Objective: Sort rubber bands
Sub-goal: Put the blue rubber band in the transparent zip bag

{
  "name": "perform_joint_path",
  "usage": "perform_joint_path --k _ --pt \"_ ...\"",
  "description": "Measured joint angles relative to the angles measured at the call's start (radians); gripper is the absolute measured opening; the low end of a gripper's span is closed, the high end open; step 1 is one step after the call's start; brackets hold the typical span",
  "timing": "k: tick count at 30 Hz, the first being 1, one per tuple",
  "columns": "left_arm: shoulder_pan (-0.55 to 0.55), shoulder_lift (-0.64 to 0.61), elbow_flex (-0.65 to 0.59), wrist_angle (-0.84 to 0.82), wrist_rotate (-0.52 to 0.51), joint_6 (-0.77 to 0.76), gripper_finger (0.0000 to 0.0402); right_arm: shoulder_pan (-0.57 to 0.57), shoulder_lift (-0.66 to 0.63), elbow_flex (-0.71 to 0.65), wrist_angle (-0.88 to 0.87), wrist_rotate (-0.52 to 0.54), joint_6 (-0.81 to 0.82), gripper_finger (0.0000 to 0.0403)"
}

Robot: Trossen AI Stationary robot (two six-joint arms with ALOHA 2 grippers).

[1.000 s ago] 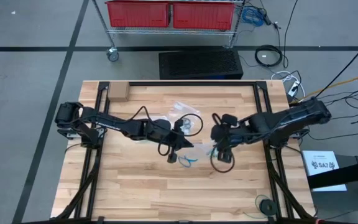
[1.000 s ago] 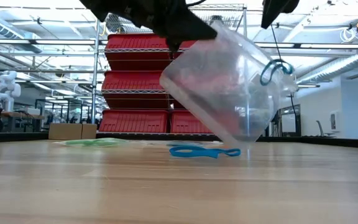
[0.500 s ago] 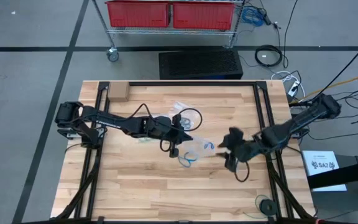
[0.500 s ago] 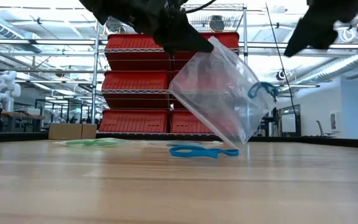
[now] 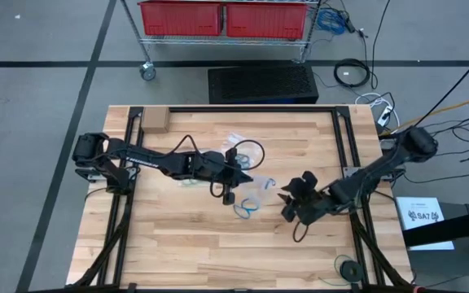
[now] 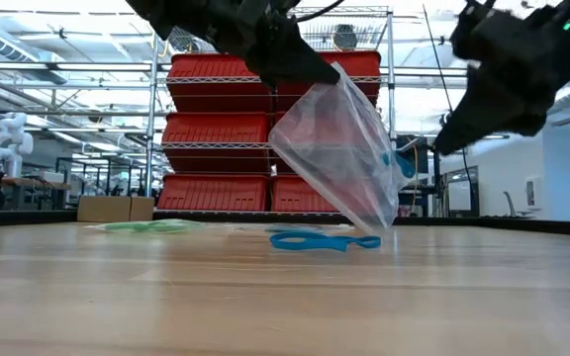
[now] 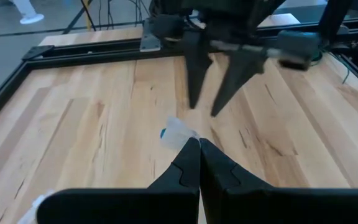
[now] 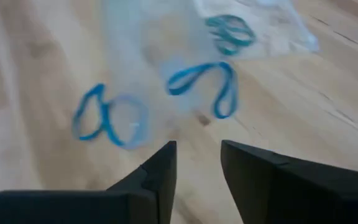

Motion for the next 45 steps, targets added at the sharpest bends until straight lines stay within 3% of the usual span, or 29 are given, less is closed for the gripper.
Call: perform_joint_path --k 7,12,16,25,27,35,45 --pt "0.0 0.0 0.0 0.004 0.0 0.0 0.0 -0.083 0.047 0.0 0.018 -0.003 -0.092 0.0178" --pt "0.0 0.0 0.0 0.006 0.0 0.0 0.0 -0.121 0.05 0.0 0.078 -0.039 -0.169 0.0186" --pt "0.0 0.0 0.0 0.006 0.0 0.0 0.0 -0.134 0.051 0.001 0.124 -0.061 -0.226 0.0148" --pt "0.0 0.0 0.0 0.007 0.0 0.003 0.0 -0.157 0.051 0.001 0.117 -0.062 -0.284 0.0018" --pt "0.0 0.0 0.0 0.007 0.0 0.003 0.0 -0.156 0.051 0.001 0.116 -0.062 -0.287 0.0006" --pt "0.0 0.0 0.0 0.006 0.0 0.006 0.0 -0.154 0.027 0.001 0.069 -0.073 -0.217 0.0019" --pt "0.0 0.0 0.0 0.005 0.0 0.005 0.0 -0.166 0.025 0.001 0.064 -0.087 -0.213 0.0133"
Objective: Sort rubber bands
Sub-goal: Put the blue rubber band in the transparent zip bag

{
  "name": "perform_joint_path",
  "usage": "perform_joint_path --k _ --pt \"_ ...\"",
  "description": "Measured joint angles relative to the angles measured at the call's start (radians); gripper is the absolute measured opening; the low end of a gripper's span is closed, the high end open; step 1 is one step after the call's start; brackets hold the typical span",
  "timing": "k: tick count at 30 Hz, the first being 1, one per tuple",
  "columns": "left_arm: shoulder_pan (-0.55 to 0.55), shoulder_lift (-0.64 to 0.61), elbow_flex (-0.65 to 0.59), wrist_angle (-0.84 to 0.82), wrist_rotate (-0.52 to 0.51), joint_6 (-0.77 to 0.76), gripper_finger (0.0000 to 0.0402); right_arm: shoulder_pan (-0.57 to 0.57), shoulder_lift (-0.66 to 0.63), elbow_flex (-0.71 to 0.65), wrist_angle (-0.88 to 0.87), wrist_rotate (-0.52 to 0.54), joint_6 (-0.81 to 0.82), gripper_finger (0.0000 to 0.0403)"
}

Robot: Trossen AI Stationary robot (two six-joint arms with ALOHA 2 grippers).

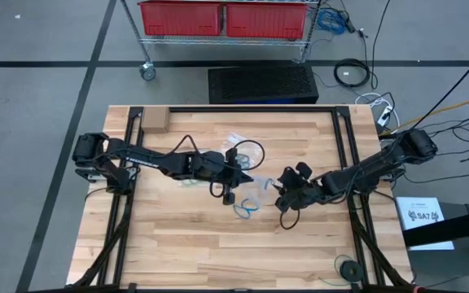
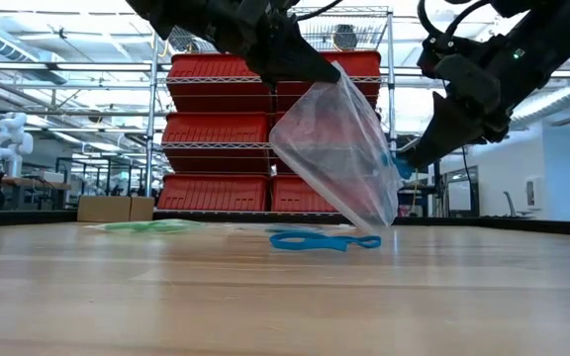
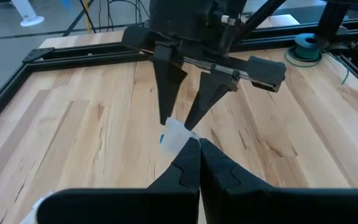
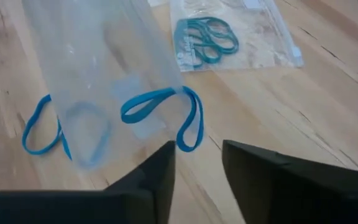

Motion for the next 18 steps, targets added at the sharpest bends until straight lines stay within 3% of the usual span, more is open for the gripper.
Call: perform_joint_path --k 3,7,10,15,18 --pt "0.0 0.0 0.0 0.0 0.0 0.0 0.0 -0.024 0.0 0.0 -0.003 0.0 -0.011 0.015" --pt "0.0 0.0 0.0 0.0 0.008 0.0 0.0 -0.061 0.0 0.0 -0.003 -0.017 -0.048 0.0144" --pt "0.0 0.0 0.0 0.0 0.013 0.0 0.0 -0.084 0.0 0.0 -0.003 -0.053 -0.077 0.0112" --pt "0.0 0.0 0.0 0.0 0.015 0.0 0.0 -0.089 0.002 0.0 -0.002 -0.061 -0.122 0.0015" --pt "0.0 0.0 0.0 -0.005 0.015 0.0 0.0 -0.087 -0.003 0.001 0.002 -0.059 -0.126 0.0008"
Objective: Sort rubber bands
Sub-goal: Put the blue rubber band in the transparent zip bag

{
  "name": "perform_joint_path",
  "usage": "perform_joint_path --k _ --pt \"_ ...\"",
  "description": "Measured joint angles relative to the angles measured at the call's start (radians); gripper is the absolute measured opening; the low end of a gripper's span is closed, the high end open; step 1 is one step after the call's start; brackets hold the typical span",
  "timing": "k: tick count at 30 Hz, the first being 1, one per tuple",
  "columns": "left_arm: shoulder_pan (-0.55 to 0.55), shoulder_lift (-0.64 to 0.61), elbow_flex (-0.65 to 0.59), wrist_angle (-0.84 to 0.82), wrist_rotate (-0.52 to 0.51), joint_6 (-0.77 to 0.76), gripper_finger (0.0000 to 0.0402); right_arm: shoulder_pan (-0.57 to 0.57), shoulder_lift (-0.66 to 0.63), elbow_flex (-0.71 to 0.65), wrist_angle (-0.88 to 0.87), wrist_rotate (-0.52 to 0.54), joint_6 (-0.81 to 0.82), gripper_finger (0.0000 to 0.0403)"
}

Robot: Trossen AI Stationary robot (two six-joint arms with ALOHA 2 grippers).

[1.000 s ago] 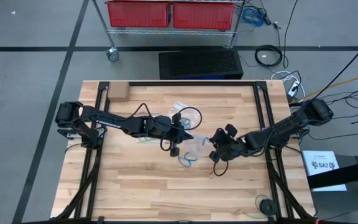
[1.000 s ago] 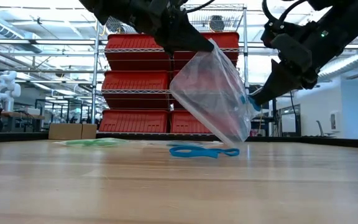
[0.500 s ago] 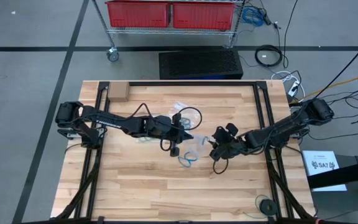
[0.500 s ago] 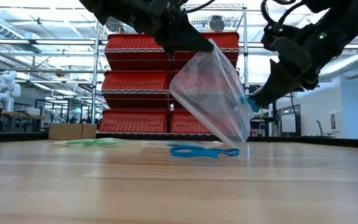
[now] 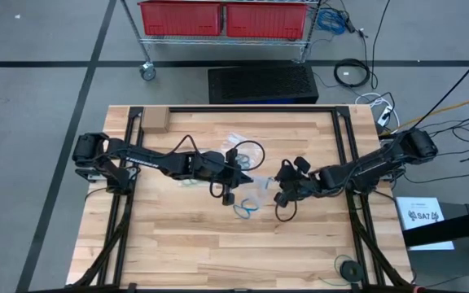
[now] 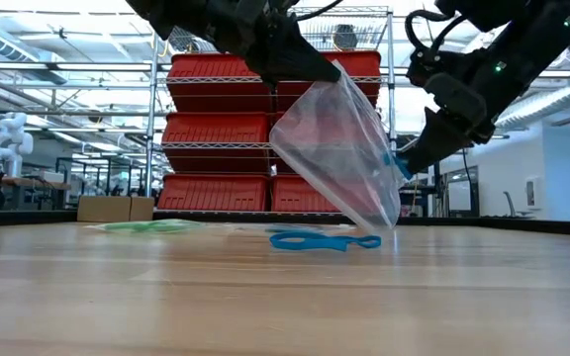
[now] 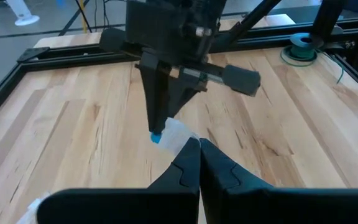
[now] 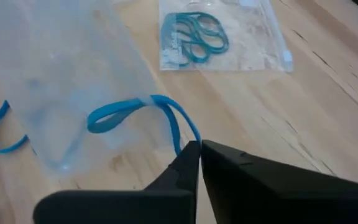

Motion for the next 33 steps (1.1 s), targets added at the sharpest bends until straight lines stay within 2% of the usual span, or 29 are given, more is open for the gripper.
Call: perform_joint_path --k 4,14,28,33 --pt "0.0 0.0 0.0 -0.01 0.012 -0.001 0.0 0.016 -0.004 0.05 -0.033 0.041 -0.025 0.0002" --pt "-0.002 0.0 0.0 -0.009 0.018 -0.002 0.0 0.039 -0.005 0.184 -0.04 0.062 -0.221 0.0" --pt "-0.001 0.0 0.0 -0.005 0.017 0.001 0.0 0.066 -0.005 0.195 0.065 -0.097 -0.316 0.0" --pt "0.001 0.0 0.0 0.023 0.015 0.001 0.0 0.065 -0.005 0.195 0.133 -0.11 -0.318 0.001"
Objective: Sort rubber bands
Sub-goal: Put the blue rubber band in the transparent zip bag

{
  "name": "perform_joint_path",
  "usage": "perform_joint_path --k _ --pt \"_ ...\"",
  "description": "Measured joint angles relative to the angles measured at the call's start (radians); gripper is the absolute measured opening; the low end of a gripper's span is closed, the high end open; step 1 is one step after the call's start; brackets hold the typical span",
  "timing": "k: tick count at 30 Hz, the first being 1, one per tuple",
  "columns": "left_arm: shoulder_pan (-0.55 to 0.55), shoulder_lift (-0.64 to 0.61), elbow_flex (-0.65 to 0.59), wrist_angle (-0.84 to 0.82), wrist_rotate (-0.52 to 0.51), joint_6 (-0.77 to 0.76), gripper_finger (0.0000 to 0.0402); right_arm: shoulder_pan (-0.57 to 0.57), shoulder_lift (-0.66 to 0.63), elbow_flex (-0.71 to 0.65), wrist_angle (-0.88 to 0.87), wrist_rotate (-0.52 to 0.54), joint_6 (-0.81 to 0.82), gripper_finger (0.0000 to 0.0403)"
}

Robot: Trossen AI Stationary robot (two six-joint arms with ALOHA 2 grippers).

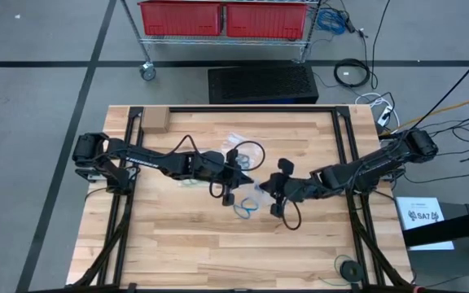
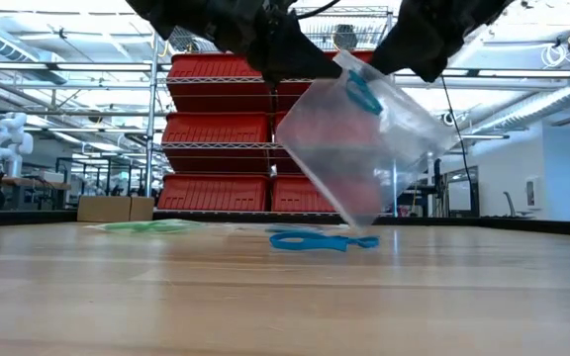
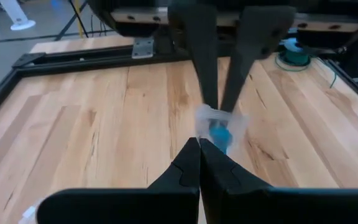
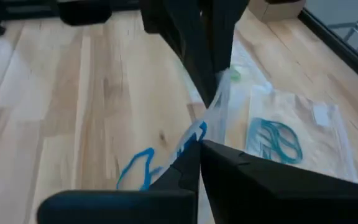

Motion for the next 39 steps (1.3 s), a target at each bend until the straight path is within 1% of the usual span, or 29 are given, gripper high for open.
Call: perform_joint_path --k 3,10,13,16,19,22,27,31,35,39 --pt "0.0 0.0 0.0 0.009 -0.022 0.001 0.0 -0.001 0.0 0.0 0.006 -0.01 -0.003 0.0043" --pt "0.005 -0.01 0.0 -0.01 -0.042 0.059 0.0 -0.001 -0.01 0.0 0.007 -0.007 -0.003 0.016" --pt "0.013 -0.038 0.0 -0.036 -0.076 0.073 0.0 -0.001 -0.042 0.0 -0.008 -0.008 -0.003 0.0202" --pt "0.014 -0.071 0.0 -0.081 -0.092 0.089 0.0 -0.001 -0.091 0.0 -0.047 -0.009 -0.001 0.023" --pt "0.013 -0.092 -0.008 -0.106 -0.092 0.098 0.0 0.0 -0.143 0.0 -0.085 -0.008 0.007 0.0243" --pt "0.013 -0.103 -0.031 -0.105 -0.092 0.096 0.0 0.0 -0.177 0.0 -0.113 -0.007 0.005 0.0246" --pt "0.013 -0.123 -0.093 -0.092 -0.151 0.075 0.0 0.01 -0.163 0.0 -0.181 -0.014 0.041 0.0247" --pt "0.013 -0.187 -0.161 -0.076 -0.189 0.065 0.0 0.024 -0.078 0.0 -0.199 -0.04 0.145 0.0247" --pt "0.016 -0.282 -0.23 -0.042 -0.204 0.044 0.0 0.035 0.065 0.0 -0.179 -0.042 0.211 0.0247" --pt "0.02 -0.382 -0.29 -0.023 -0.205 0.026 0.0 0.033 0.221 0.0 -0.083 -0.065 0.232 0.0247"
